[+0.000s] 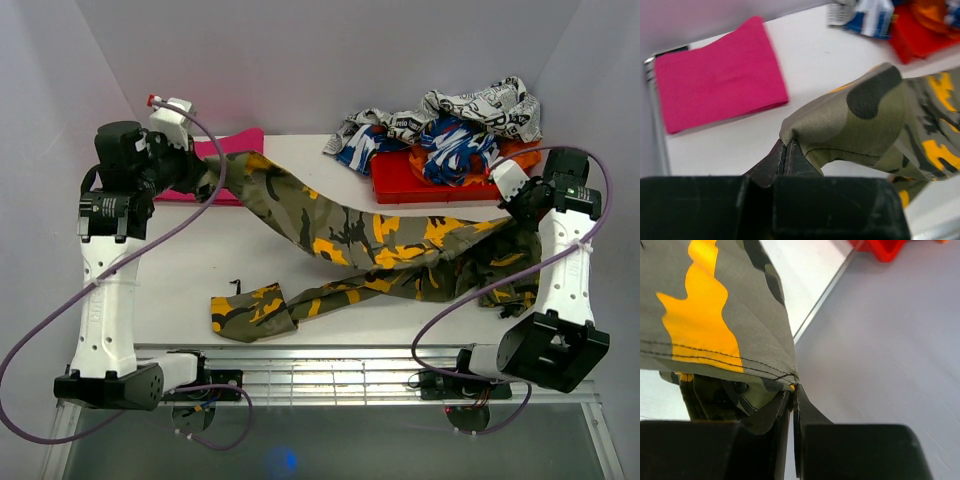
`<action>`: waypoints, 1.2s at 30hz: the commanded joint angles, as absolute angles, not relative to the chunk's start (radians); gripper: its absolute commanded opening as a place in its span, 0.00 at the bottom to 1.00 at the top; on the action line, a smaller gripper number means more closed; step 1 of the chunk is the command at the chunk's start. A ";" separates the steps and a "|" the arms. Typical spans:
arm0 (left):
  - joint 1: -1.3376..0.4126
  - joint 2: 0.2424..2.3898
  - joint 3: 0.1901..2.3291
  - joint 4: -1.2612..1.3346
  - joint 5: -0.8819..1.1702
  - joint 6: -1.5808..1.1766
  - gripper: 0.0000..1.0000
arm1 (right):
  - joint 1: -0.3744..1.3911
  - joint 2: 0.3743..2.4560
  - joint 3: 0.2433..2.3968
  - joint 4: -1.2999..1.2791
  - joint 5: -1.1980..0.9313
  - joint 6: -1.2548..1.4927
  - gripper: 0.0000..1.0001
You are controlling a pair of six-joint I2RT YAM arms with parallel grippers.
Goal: Fold and stack the trousers
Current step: Flatten the trousers out
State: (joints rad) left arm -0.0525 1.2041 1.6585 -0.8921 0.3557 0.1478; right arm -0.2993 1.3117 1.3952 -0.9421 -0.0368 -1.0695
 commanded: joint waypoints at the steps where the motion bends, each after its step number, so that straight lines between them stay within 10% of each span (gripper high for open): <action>1: 0.064 1.233 1.687 -0.818 0.042 0.106 0.00 | -0.319 1.338 1.350 -0.945 -0.005 -1.236 0.08; 9: 0.179 1.313 1.720 -1.052 -0.212 -0.113 0.00 | -0.391 1.385 1.347 -1.032 -0.044 -1.419 0.08; 21: 0.468 1.347 1.603 -1.253 0.009 -0.213 0.00 | -0.359 1.319 1.307 -1.135 -0.140 -1.596 0.08; 31: 0.561 1.819 1.801 -1.174 0.337 -0.367 0.03 | -0.111 1.912 1.794 -1.130 -0.005 -1.283 0.08; 34: 0.574 1.903 1.907 -1.132 0.472 -0.351 0.48 | -0.049 2.046 1.983 -1.160 0.029 -1.223 0.08; 35: 0.574 1.913 1.931 -1.120 0.513 -0.318 0.97 | -0.028 2.071 2.047 -1.172 0.037 -1.209 0.08; 36: 0.574 1.919 1.968 -1.106 0.518 -0.295 0.98 | -0.017 2.088 2.065 -1.170 0.044 -1.206 0.08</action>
State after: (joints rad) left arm 0.5507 1.9759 1.8492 -1.1950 0.3943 -0.3294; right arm -0.0433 2.0697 1.9446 -1.1271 -0.0437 -1.1854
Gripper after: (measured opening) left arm 0.862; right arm 0.086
